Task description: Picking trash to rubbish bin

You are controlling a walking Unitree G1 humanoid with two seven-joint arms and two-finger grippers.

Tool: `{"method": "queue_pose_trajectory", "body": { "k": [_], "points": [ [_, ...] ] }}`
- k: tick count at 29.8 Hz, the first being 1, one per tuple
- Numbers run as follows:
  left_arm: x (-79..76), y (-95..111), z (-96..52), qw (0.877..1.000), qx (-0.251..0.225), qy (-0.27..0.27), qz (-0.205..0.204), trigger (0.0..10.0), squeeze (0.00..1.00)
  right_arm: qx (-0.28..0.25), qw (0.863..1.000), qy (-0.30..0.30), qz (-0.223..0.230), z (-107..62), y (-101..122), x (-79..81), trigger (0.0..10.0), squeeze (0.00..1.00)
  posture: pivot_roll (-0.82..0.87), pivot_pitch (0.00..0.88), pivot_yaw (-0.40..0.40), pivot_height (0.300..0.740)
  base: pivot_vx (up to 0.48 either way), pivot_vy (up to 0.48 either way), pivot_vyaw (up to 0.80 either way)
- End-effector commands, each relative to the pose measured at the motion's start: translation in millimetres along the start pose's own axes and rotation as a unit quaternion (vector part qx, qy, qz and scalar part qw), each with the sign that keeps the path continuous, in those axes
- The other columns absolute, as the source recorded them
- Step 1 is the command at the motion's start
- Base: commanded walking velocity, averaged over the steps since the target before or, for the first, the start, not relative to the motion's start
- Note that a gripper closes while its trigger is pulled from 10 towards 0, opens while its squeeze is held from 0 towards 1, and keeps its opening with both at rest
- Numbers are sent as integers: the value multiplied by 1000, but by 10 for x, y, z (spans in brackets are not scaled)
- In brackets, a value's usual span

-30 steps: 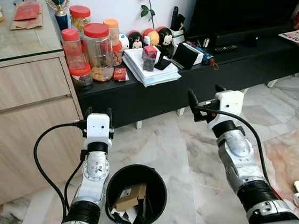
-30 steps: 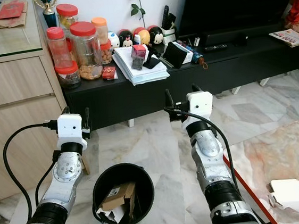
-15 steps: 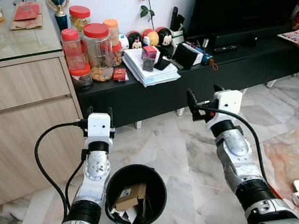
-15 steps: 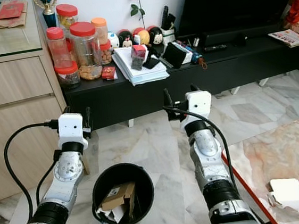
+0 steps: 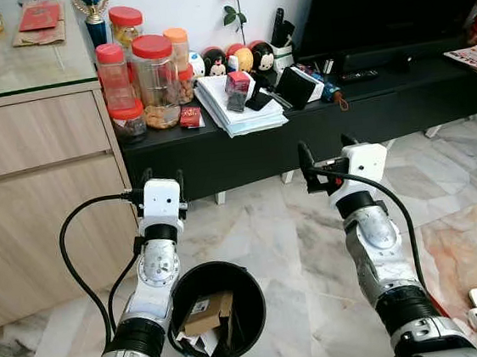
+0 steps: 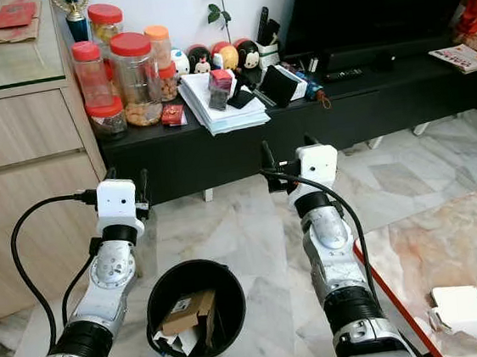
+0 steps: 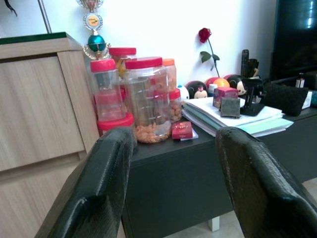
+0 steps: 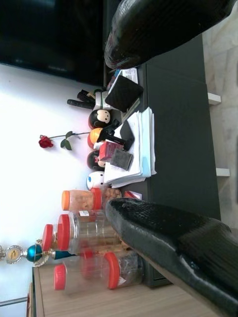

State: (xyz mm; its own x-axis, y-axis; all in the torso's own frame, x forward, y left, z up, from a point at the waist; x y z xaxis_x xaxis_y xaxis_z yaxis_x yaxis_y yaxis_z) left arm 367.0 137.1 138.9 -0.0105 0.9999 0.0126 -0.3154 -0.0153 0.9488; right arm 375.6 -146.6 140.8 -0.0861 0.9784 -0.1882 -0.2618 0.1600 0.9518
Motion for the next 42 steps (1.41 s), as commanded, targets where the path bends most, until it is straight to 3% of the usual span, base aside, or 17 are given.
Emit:
{"method": "queue_pose_trajectory", "body": {
  "k": [1,35,42],
  "points": [
    [-74,82,39,1000,-17,-11,-6,10000,0,-2,1000,-5,-2,23,15,-46,10000,0,96,99,-168,740,0,0,0],
    [-142,74,33,1000,-15,-16,-22,10000,0,-2,1000,-2,-4,5,8,-56,10000,0,84,98,-180,740,-15,0,0],
    [-146,75,30,999,-16,-16,-23,10000,0,-1,1000,-2,-4,1,2,-59,10000,0,85,99,-182,740,-262,0,0]
  ]
}}
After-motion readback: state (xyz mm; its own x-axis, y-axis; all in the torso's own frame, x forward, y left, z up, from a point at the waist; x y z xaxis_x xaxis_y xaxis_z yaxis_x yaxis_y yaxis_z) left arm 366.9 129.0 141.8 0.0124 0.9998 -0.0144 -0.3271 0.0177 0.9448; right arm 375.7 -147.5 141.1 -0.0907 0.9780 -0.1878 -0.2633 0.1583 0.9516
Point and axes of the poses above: a point about 5 cm out from each wrist's last joint towards the gripper, its own z axis pointing out of the wrist towards the gripper, its own y axis along the axis of the wrist's last joint, x = y × z, the point moved 3 cm from there along z, pointing out of the wrist towards the gripper, and after that the axes turned 12 degrees about -z, right-handed, at the moved point
